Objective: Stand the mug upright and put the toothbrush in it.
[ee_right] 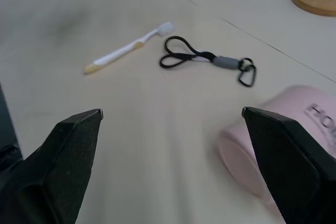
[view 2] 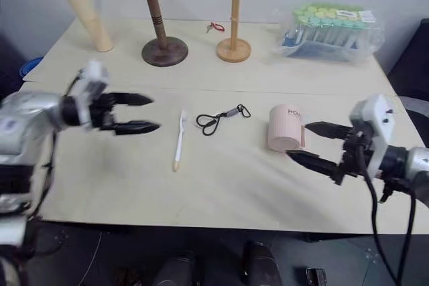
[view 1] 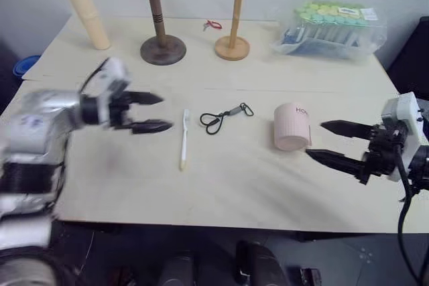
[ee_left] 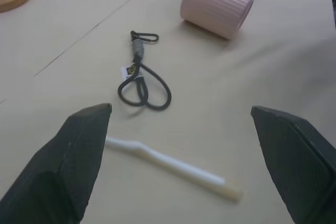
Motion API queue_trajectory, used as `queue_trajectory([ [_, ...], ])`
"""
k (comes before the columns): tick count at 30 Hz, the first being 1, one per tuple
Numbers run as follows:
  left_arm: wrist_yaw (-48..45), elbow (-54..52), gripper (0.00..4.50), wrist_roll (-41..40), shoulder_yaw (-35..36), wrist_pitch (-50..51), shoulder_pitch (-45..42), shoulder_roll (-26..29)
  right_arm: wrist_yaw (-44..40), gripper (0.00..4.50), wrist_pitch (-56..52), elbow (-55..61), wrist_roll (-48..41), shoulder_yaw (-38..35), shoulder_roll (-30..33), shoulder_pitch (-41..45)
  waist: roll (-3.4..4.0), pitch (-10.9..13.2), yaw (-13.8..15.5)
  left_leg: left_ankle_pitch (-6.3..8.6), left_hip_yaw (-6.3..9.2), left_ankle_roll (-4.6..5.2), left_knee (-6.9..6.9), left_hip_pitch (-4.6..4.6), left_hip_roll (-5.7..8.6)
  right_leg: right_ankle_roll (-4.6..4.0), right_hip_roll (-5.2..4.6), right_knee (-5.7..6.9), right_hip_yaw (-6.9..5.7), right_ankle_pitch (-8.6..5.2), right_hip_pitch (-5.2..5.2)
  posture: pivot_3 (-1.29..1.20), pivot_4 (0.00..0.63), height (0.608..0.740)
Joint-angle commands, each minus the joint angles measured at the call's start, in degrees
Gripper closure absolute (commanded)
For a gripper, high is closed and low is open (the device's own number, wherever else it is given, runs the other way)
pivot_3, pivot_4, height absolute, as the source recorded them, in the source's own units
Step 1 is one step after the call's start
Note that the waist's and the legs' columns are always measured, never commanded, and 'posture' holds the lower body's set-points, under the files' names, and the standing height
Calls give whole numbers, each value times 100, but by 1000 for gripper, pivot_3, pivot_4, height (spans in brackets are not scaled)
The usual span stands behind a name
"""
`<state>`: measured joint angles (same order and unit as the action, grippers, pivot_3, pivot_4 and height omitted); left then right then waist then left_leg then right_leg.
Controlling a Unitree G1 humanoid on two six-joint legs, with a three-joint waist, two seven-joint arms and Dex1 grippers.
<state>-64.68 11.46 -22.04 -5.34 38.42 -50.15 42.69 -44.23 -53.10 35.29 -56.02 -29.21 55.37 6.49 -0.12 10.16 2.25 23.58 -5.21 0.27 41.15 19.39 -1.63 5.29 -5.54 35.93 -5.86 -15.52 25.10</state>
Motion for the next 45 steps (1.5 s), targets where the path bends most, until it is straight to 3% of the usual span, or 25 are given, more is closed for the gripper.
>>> queue_trajectory([
  [1, 342, 963, 0, 776, -640, -246, -828, -538, 646, 73, -70, 485, -129, 69, -90, 120, -4, 3, -7, 0, -1, 0, -2, 1, 0, 2, 2, -5, 1, 1, 1, 0, 150, 740],
  [6, 578, 2520, 0, 1525, -1177, -993, -1804, -1594, 1335, 73, 21, 854, 72, 213, -188, 181, -13, 7, -11, 0, -2, 1, -5, 7, -1, 2, 4, -6, -1, 1, 6, 0, 150, 740],
  [15, 1472, 5465, 0, 2414, -1251, -2041, -2834, -3084, 1847, 73, 107, 1073, 25, -69, -352, -163, -23, 13, -16, 2, -3, 7, -9, 11, 0, 4, 3, -13, -4, 2, 7, 0, 150, 740],
  [19, 1827, 6024, 871, 2767, -1298, -2308, -2856, -3418, 1978, 0, 136, 1152, -19, -314, -374, -358, -25, 14, -10, 2, -2, 9, -10, 13, -1, 5, 2, -13, -5, 2, 9, 0, 150, 740],
  [24, 2012, 6233, 2482, 3017, -1216, -2456, -2815, -3515, 2039, 0, 166, 1222, -35, -443, -322, -542, -26, 14, 3, 3, -2, 12, -9, 13, -1, 7, 2, -15, -5, 4, 8, 0, 150, 740],
  [30, 2128, 6269, 4377, 3085, -1001, -2480, -2799, -3486, 2087, 0, 137, 1262, -95, -459, -247, -538, -26, 14, 7, 4, -2, 13, -8, 14, -1, 9, 1, -15, -4, 5, 8, 0, 150, 740],
  [31, 2069, 6252, 4477, 3055, -939, -2454, -2794, -3471, 2098, 0, 128, 1244, -129, -435, -224, -478, -26, 15, 7, 4, -2, 13, -8, 14, -1, 9, 1, -15, -4, 5, 8, 0, 150, 740],
  [35, 1884, 6067, 4477, 2905, -640, -2451, -2855, -3325, 2163, 0, 93, 1139, -210, -297, -152, -251, -26, 15, 4, 4, -2, 13, -8, 14, -1, 9, 2, -15, -4, 5, 9, 0, 150, 740],
  [40, 1910, 5180, 4477, 2559, -29, -1807, -2887, -2442, 2171, 0, 114, 967, -193, 114, -183, 65, -29, 16, -97, 3, -2, 13, -8, 28, -3, 9, 2, -10, -4, 5, 26, 0, 150, 740],
  [42, 1759, 4267, 4477, 2415, 205, -1112, -2553, -1839, 2125, 0, 150, 890, -182, 331, -222, 188, -28, 16, -130, 3, -3, 12, -10, 29, -5, 9, 2, -6, -5, 5, 33, 0, 150, 740],
  [45, 1609, 2351, 4477, 2370, 550, 120, -1335, -635, 1867, 0, 263, 726, -181, 723, -275, 455, -22, 12, -243, 2, -8, 11, -15, 22, -9, 7, 2, -5, -7, 4, 35, 0, 150, 740],
])
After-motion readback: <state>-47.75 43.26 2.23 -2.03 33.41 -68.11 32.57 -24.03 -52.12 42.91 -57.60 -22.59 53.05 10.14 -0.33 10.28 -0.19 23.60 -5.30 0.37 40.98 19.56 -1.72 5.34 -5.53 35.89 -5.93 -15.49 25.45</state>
